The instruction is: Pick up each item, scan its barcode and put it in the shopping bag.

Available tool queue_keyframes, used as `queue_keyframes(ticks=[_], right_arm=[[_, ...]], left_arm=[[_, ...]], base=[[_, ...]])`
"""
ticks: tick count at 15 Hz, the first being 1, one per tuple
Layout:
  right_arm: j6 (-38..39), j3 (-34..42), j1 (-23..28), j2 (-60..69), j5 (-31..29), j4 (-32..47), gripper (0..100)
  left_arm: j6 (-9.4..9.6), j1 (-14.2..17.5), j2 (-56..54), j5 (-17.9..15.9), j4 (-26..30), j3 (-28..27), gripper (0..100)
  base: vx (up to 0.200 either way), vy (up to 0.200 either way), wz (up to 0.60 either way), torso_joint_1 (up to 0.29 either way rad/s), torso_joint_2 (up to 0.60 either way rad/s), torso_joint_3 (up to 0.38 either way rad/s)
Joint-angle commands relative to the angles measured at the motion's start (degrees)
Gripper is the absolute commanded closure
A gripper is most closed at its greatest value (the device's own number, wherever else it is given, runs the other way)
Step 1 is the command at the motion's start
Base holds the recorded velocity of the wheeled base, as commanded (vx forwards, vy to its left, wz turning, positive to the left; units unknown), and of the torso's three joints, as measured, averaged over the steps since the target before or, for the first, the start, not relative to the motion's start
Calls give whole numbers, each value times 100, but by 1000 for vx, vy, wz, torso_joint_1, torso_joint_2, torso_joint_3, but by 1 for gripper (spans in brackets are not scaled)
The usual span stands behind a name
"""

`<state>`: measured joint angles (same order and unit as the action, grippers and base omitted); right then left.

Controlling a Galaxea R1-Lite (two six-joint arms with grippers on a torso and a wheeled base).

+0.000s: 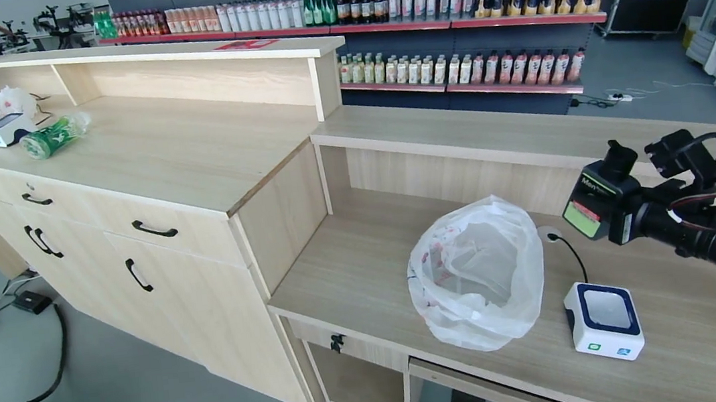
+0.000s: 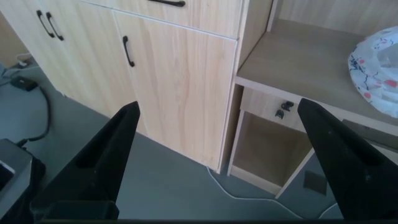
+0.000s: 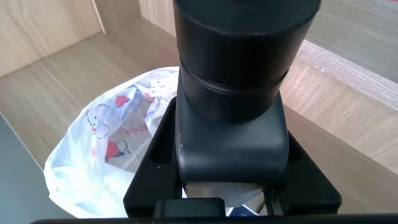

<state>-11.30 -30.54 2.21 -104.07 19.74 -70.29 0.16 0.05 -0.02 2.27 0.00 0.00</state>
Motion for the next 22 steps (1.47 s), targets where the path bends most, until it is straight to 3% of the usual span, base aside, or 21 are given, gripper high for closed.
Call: queue_keyframes(ticks=[1, 9, 22], right_arm=[[5, -84, 25, -1194, 382, -732, 100], [-30, -163, -27, -2381, 443, -1364, 100], [-197, -1385, -89, -3532, 470, -1778, 100]], left_arm=[[2, 4, 2, 2, 0, 0, 0], [2, 4, 2, 2, 0, 0, 0], [2, 4, 2, 2, 0, 0, 0]], base=[[0, 0, 0, 0, 0, 0], [0, 0, 0, 0, 0, 0], [0, 0, 0, 0, 0, 0]])
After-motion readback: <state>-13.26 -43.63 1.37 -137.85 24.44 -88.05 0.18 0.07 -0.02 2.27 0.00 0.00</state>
